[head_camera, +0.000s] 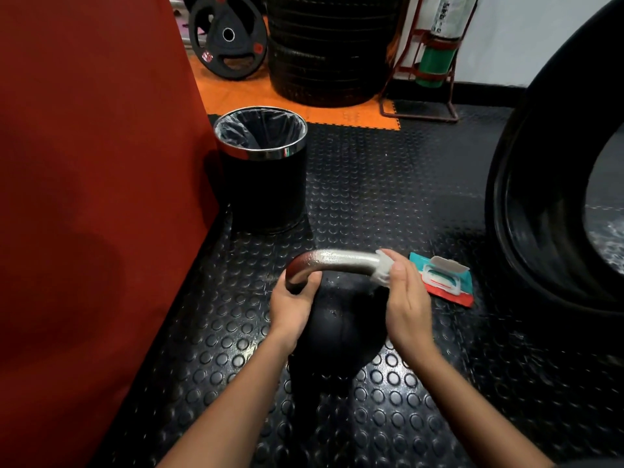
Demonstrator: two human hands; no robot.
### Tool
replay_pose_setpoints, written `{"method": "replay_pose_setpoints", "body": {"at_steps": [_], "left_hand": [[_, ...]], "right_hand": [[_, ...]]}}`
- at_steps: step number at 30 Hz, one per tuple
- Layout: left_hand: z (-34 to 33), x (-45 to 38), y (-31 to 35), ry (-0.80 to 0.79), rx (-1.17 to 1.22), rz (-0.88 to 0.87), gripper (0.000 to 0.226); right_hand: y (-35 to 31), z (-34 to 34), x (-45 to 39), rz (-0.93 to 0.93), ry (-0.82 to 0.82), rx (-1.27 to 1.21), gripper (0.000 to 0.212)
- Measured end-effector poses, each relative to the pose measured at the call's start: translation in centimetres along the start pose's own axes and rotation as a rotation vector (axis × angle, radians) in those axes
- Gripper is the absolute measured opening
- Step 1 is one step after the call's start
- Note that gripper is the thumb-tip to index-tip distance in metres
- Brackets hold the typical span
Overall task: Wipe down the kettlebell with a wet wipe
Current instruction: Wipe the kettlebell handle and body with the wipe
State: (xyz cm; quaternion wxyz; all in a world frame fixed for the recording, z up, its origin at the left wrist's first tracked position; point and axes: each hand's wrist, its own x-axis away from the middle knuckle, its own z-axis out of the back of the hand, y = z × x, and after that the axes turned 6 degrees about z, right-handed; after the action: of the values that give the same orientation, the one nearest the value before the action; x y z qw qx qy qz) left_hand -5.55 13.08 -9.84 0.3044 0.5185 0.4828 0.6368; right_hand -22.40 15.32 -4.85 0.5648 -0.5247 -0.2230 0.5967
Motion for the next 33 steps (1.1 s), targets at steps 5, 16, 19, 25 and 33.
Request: {"method": "replay_pose_setpoints", "body": {"at_steps": [5, 16, 19, 25, 33], "left_hand": [[0.9, -0.6, 0.0, -0.019, -0.102, 0.048, 0.032], [1.8, -0.5, 1.0, -0.133, -0.148, 0.086, 0.043], [2.0, -0.5, 1.0, -0.144, -0.176, 0.087, 0.047], [2.1, -0.4, 0.6, -0.164, -0.217, 0.076, 0.048], [2.2, -0.4, 0.3, -0.178, -0.219, 0.094, 0.052]], "right_hand": [[-1.7, 1.9, -1.3, -0.123, -0.237, 0.071, 0.038], [-2.9, 1.3, 0.1, 0.007, -0.145, 0.090, 0.039], [-3.1, 1.3, 0.2, 0.025, -0.010, 0.082, 0.029], [-3.5, 0.6, -1.8, 0.008, -0.171, 0.204, 0.030], [-3.1, 0.0, -2.2, -0.208, -0.128, 0.156, 0.041]]}}
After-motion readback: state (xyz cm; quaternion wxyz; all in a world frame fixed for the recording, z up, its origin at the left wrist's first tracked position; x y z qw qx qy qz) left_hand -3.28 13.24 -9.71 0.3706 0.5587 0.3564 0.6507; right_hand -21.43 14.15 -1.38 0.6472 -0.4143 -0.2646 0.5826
